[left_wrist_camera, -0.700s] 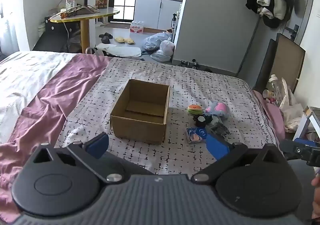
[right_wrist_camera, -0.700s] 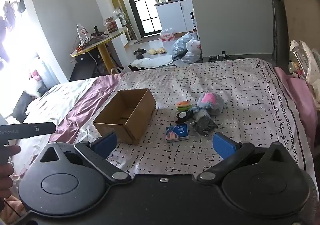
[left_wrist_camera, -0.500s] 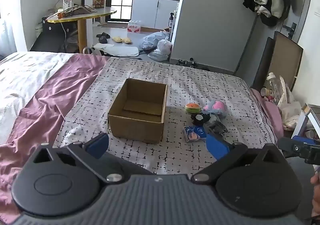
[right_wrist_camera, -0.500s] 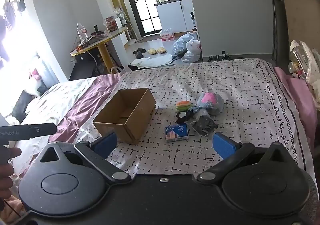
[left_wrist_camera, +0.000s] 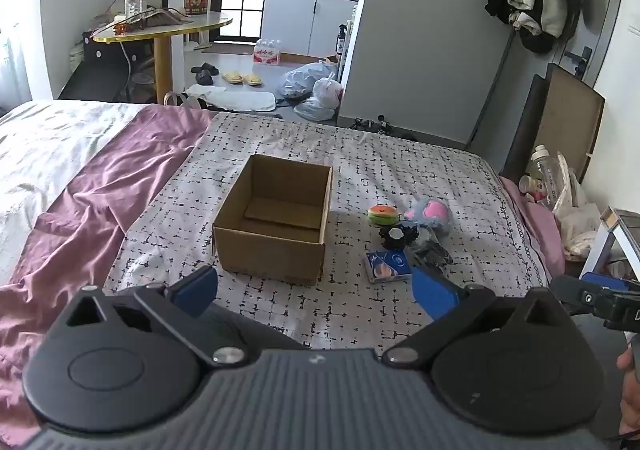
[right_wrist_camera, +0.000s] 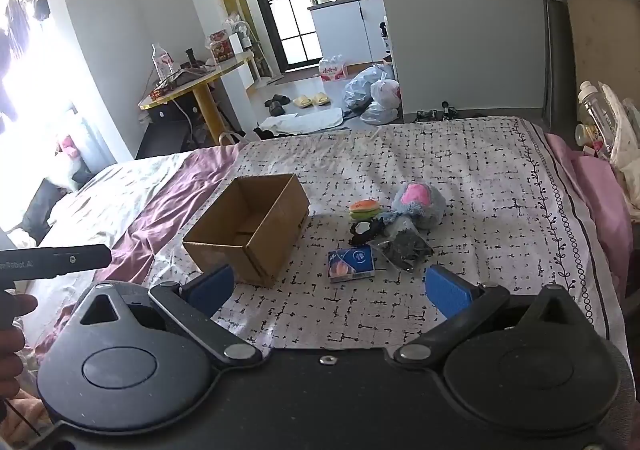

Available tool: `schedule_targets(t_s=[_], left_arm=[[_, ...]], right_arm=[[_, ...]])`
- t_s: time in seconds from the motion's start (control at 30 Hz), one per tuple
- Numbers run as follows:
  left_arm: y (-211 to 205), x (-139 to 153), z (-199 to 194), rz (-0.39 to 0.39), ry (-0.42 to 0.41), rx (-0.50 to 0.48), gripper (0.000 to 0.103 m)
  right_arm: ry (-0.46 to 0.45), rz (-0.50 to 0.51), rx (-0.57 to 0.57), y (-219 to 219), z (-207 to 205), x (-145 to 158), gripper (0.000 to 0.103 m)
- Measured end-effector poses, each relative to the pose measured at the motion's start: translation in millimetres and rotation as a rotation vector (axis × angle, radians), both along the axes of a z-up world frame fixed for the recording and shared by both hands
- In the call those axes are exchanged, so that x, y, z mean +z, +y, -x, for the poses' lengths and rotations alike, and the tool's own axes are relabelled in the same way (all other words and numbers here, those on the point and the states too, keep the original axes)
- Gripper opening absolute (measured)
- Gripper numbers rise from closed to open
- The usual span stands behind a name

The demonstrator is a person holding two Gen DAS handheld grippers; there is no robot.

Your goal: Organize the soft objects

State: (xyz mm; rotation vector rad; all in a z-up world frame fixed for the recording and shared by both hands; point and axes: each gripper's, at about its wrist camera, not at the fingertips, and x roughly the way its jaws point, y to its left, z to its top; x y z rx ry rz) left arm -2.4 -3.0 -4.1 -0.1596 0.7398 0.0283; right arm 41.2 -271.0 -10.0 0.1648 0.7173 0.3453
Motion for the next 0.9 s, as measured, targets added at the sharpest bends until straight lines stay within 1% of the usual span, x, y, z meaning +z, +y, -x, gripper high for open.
schedule_targets(t_s=[0.9], left_arm=[[3.0, -5.6, -3.1, 0.01, 0.007, 0.0, 0.103]], right_arm=[[-0.001, 0.004, -0.008, -4.2, -1.2, 0.8, 0.103]])
